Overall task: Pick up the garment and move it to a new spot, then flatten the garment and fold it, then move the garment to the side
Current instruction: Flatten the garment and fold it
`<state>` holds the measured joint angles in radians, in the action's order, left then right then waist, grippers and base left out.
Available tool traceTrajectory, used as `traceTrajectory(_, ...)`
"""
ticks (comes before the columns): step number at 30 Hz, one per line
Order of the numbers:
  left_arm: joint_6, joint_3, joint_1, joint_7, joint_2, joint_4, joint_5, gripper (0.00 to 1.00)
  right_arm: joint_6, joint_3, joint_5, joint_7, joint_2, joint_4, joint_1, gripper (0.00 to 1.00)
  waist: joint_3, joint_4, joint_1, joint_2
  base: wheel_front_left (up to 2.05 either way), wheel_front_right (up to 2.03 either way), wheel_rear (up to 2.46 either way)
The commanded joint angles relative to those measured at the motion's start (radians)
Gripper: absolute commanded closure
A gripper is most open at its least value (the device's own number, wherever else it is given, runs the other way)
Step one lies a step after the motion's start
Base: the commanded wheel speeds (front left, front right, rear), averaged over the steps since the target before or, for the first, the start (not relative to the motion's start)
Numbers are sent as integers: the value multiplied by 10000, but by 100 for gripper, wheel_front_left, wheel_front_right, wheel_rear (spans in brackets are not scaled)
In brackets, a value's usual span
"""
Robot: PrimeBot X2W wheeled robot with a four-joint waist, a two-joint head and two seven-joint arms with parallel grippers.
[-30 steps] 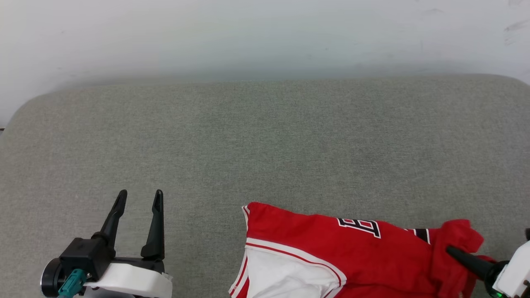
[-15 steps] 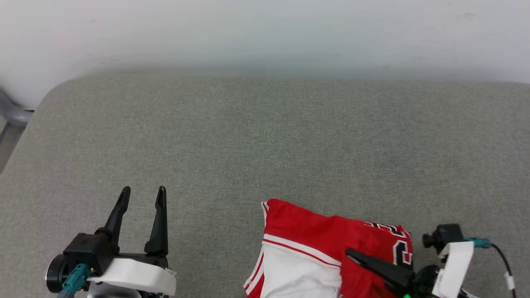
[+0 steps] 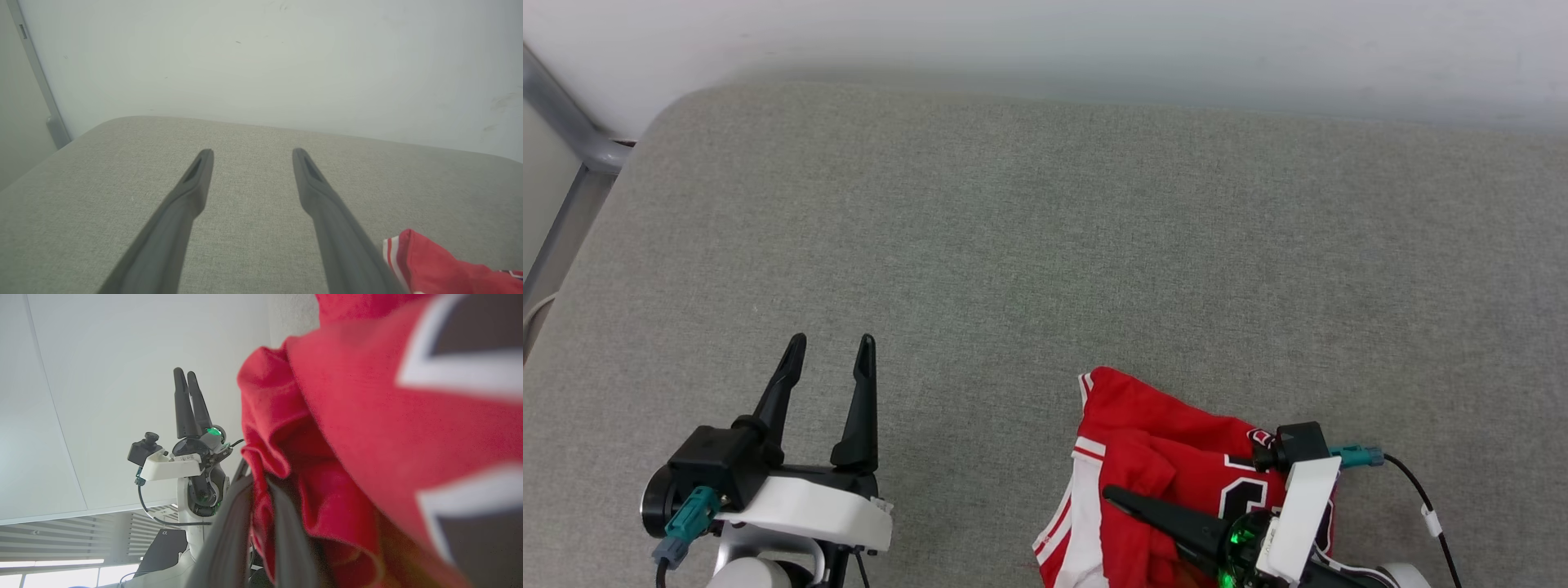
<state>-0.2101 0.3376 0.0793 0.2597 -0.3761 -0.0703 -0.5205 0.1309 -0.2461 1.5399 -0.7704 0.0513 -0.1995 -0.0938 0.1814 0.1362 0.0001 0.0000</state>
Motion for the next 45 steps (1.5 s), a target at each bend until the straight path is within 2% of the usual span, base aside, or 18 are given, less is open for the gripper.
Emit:
traceTrajectory(1, 64, -53, 149, 52, 29, 43, 95, 0, -5, -53, 47, 64, -18, 1, -194, 0, 62, 28, -1, 0, 0, 0, 0)
traceTrajectory(7, 208, -160, 134, 68, 208, 239, 181, 0, -5, -87, -325, 552, 59, 634, -278, 0, -61, -18, -1, 0, 0, 0, 0)
traceTrajectory(11, 250, -257, -44, 72, 262, 298, 259, 0, -5, 30, -1265, 1580, 287, 1451, -174, 0, -304, -125, -1, 0, 0, 0, 0)
traceTrajectory(19, 186, -347, -322, 73, 228, 437, 389, 0, -5, 859, -4467, 4578, 959, 2544, -68, 0, -785, -588, -1, 0, 0, 0, 0)
traceTrajectory(25, 76, -415, -552, 65, 192, 554, 408, 0, -5, 2149, -7220, 6004, 1123, 2784, 375, 0, -1204, -965, -1, 0, 0, 0, 0)
traceTrajectory(30, -20, -495, -771, 63, 166, 614, 418, 0, -5, 3048, -9650, 6552, 1040, 3256, 867, 0, -1494, -1232, -1, 0, 0, 0, 0)
traceTrajectory(34, -17, -570, -980, 64, 204, 709, 405, 0, -5, 3228, -11266, 6734, 929, 3646, 1417, 0, -1788, -1408, -1, 0, 0, 0, 0)
traceTrajectory(39, -26, -672, -1240, 61, 230, 874, 436, 0, -5, 3217, -12586, 7157, 853, 3856, 2031, 0, -2020, -1499, -1, 0, 0, 0, 0)
traceTrajectory(45, -11, -777, -1545, 55, 298, 1019, 569, 0, -5, 3033, -13031, 7567, 565, 3827, 2432, 0, -2172, -1528, -1, 0, 0, 0, 0)
